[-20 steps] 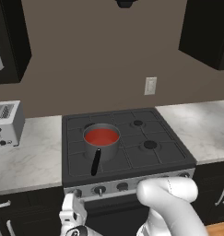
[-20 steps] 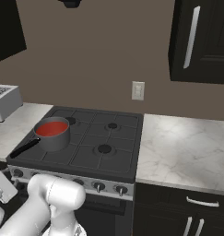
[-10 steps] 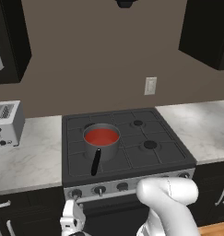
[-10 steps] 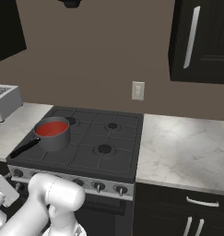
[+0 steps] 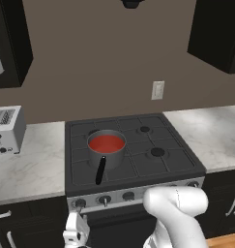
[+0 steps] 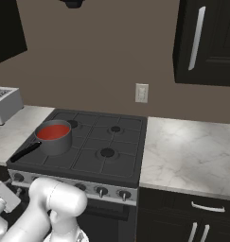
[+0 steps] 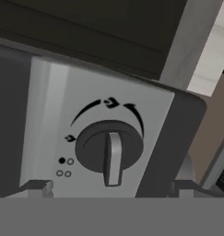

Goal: Wait until the marinara sauce is simmered to a deep red color and then turn off the stove.

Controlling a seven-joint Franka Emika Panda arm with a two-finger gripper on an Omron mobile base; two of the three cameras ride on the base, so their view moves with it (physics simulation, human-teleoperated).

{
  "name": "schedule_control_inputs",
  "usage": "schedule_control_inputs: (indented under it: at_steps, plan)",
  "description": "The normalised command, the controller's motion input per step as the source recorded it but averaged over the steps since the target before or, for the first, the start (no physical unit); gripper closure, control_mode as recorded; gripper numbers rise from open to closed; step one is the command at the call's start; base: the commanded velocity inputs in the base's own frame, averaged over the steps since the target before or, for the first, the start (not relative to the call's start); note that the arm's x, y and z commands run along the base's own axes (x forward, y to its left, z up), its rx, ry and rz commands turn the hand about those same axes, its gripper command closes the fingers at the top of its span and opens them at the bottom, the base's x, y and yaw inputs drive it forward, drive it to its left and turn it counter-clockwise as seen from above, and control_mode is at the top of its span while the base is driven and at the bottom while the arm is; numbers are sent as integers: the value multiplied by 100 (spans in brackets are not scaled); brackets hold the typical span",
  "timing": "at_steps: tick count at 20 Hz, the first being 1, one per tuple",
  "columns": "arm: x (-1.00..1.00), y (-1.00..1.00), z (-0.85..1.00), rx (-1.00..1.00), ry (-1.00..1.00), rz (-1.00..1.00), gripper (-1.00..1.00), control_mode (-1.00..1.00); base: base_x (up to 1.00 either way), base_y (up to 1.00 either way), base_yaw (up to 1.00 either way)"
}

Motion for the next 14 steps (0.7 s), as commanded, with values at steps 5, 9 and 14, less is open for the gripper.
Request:
schedule_control_inputs:
  at_steps: [5,9,14]
  plan:
    - [20,15,-5,15,-4,0,-100,-100,0,0,0]
    - [4,3,-1,11,0,5,-100,-100,0,0,0]
    - [-1,-3,0,0,0,3,-100,-100,0,0,0]
